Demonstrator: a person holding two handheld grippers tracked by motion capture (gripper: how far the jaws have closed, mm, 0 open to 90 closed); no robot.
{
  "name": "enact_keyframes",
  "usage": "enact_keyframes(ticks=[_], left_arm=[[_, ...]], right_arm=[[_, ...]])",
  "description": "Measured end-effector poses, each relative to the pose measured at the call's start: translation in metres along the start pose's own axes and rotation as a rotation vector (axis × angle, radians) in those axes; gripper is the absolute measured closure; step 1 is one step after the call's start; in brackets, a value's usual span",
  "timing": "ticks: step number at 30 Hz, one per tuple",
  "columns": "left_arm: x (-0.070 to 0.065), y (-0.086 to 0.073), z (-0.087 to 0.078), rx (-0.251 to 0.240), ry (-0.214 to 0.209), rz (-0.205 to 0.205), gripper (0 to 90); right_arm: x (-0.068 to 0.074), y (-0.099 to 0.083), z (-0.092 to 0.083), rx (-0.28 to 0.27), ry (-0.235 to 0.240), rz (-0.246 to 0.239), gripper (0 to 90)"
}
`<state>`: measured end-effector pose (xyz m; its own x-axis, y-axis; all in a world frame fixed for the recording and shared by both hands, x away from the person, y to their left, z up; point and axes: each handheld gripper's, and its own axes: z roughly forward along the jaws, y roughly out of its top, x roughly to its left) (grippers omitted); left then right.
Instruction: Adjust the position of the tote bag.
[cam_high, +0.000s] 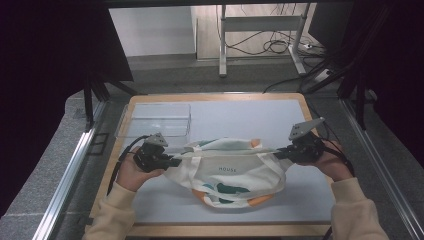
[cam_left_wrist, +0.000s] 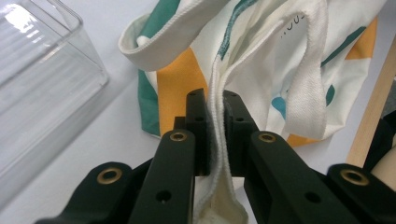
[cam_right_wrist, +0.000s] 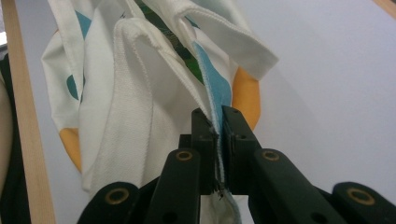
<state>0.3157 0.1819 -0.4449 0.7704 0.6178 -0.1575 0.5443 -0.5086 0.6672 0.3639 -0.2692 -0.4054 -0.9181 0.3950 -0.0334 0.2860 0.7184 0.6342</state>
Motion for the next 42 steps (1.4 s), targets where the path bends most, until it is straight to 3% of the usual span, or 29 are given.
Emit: enact_keyframes(ticks=[7,11,15,17,20,24,26,31,42], left_arm=[[-0.003,-0.002,0.004,0.009,-0.006,0.000,83.9],[-0.005,-0.004,0.003,0.011,-0.019,-0.002,83.5],[-0.007,-0.005,0.001,0.009,-0.013,0.002,81.7],[-0.009,-0.005,-0.002,-0.002,0.023,0.006,74.0],[-0.009,-0.006,-0.014,-0.041,0.056,0.016,60.3],[-0.009,-0.006,-0.025,-0.093,0.068,-0.008,41.1],[-0.010,-0.003,-0.027,-0.103,0.074,-0.013,36.9],[-0.012,0.013,-0.030,-0.143,0.081,-0.012,33.4],[-0.012,0.024,-0.021,-0.154,0.094,-0.017,31.9]], right_arm=[[-0.005,-0.016,0.014,-0.015,-0.007,0.051,83.7],[-0.006,-0.015,0.016,-0.012,-0.016,0.046,82.9],[-0.005,-0.016,0.015,-0.027,-0.038,0.059,73.5],[-0.005,-0.018,0.013,-0.039,-0.064,0.071,58.5],[-0.007,-0.023,0.004,-0.091,-0.106,0.132,39.8],[-0.006,-0.032,-0.012,-0.174,-0.138,0.201,30.0],[-0.004,-0.033,-0.018,-0.225,-0.144,0.232,27.8],[0.004,-0.021,-0.025,-0.288,-0.163,0.262,26.3],[0.029,0.025,-0.001,-0.322,-0.117,0.240,26.8]])
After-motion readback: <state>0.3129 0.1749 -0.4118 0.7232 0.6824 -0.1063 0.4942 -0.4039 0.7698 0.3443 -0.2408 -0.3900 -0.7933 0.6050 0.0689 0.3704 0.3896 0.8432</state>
